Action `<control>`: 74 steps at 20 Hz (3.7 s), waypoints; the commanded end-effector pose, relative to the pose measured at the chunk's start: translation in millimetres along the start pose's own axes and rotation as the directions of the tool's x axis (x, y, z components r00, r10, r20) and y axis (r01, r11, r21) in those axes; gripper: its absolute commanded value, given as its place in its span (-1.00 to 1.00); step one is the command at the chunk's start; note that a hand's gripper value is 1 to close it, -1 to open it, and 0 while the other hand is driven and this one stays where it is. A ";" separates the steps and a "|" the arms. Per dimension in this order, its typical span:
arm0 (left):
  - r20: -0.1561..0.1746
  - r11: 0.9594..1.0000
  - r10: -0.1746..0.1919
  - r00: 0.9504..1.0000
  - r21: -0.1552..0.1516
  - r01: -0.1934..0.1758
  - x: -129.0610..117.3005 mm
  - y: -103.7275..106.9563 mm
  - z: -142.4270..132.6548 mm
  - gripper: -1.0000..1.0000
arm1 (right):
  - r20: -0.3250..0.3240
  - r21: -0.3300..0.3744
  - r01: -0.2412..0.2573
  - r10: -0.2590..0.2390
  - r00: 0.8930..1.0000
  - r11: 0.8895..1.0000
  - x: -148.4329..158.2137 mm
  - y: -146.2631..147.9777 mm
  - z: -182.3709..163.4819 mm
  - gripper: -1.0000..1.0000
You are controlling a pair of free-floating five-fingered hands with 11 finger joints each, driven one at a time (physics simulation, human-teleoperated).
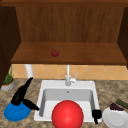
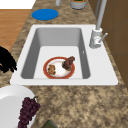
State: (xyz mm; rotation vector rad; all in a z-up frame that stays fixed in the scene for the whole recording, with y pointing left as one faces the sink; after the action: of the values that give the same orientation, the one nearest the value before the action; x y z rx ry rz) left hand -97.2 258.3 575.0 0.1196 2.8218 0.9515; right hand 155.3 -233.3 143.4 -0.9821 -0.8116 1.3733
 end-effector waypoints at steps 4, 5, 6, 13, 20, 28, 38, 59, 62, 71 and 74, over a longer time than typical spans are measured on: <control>-0.002 0.990 0.022 1.000 -0.140 -0.022 -4.9 -10.4 -26.6 -1.00 | 0.000 0.000 0.000 0.000 1.000 1.000 0.0 0.0 0.0 0.00; -0.002 0.989 0.023 1.000 -0.146 -0.023 -5.6 -11.8 -30.5 -1.00 | 0.000 0.000 0.000 0.000 1.000 1.000 0.0 0.0 0.0 0.00; 0.008 0.990 0.015 1.000 -0.143 -0.014 -6.9 -11.8 -37.7 -1.00 | 0.000 0.000 0.000 0.000 1.000 1.000 0.0 0.0 0.0 0.00; 0.010 0.986 0.016 1.000 -0.168 -0.014 -7.8 -6.3 -56.5 -1.00 | 0.000 0.000 0.000 0.000 1.000 1.000 0.0 0.0 0.0 0.00; -0.010 0.979 0.033 0.999 -0.199 -0.035 -6.5 -8.6 -58.6 -1.00 | 0.000 0.000 0.000 0.000 1.000 1.000 0.0 0.0 0.0 0.00; -0.041 0.967 0.031 0.999 -0.250 -0.040 -6.7 -9.7 -58.6 -1.00 | 0.000 0.000 0.000 0.000 1.000 1.000 0.0 0.0 0.0 0.00; -0.048 0.943 0.042 0.998 -0.329 -0.056 -6.4 -9.7 -56.9 -1.00 | 0.000 0.000 0.000 0.000 1.000 1.000 0.0 0.0 0.0 0.00; -0.044 0.948 0.050 0.998 -0.314 -0.062 6.0 25.3 -202.0 -1.00 | 0.000 0.000 0.000 0.000 1.000 1.000 0.0 0.0 0.0 0.00; -0.062 0.932 0.048 0.997 -0.355 -0.067 12.8 23.7 -213.2 -1.00 | 0.000 0.000 0.000 0.000 1.000 1.000 0.0 0.0 0.0 0.00; -0.056 0.951 0.046 0.997 -0.304 -0.060 20.5 22.8 -222.0 -1.00 | 0.000 0.000 0.000 0.000 1.000 1.000 0.0 0.0 0.0 0.00; -0.067 0.949 0.066 0.996 -0.303 -0.083 18.9 22.0 -222.6 -1.00 | 0.000 0.000 0.000 0.000 1.000 1.000 0.0 0.0 0.0 0.00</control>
State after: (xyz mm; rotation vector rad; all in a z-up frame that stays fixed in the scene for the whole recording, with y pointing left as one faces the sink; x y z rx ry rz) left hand -156.4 145.9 761.5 0.1369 2.6795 1.4120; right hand 155.3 -233.3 143.4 -0.9821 -0.8116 1.3733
